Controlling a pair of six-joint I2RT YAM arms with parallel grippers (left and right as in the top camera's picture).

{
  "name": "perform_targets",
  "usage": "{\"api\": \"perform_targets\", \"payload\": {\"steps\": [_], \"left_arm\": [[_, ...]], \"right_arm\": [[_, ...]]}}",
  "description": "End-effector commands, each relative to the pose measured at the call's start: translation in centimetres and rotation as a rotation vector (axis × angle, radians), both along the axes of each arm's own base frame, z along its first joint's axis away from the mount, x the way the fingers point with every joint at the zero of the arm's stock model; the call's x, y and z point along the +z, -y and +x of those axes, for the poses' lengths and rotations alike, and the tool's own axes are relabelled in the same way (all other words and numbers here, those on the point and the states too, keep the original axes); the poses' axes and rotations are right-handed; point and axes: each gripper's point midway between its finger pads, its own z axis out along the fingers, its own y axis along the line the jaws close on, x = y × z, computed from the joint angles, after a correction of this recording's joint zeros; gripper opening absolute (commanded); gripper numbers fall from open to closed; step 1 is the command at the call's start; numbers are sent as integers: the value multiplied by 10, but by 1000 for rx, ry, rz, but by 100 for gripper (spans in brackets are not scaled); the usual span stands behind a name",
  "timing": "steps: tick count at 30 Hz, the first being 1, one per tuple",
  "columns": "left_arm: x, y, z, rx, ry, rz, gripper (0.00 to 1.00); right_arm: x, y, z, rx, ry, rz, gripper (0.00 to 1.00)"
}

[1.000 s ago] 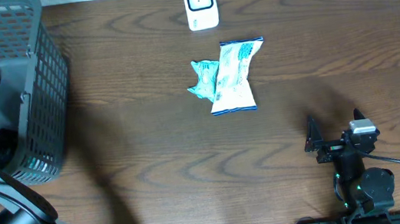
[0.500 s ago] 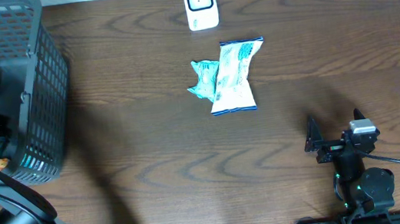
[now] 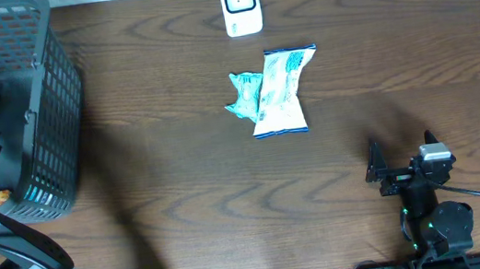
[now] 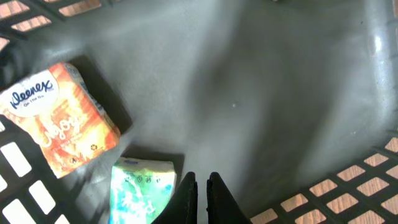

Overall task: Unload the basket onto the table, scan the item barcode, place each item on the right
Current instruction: 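Grasp the small green packet in the basket with the left gripper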

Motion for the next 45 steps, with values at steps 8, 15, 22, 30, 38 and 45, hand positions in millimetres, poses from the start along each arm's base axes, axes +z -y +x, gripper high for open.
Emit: {"api": "perform_targets", "payload": {"steps": [8, 15, 22, 30, 38, 45], "left_arm": [[-23, 15, -24, -8, -115, -83, 76], [-72, 29, -40, -9, -269, -214, 78], [-116, 45, -59, -10, -412, -335, 78], [-123, 43, -56, -10, -414, -337, 63], [-65, 23, -33, -10, -352, -285, 21], [52, 13, 0, -15, -125, -194, 19]], "right_arm": [[-1, 2, 0, -9, -3, -9, 99], [-1, 2, 0, -9, -3, -9, 99], [-1, 2, 0, -9, -3, -9, 99], [-1, 2, 0, -9, -3, -8, 99], [-1, 2, 0, -9, -3, -9, 99], [-1, 2, 0, -9, -3, -9, 99]]}}
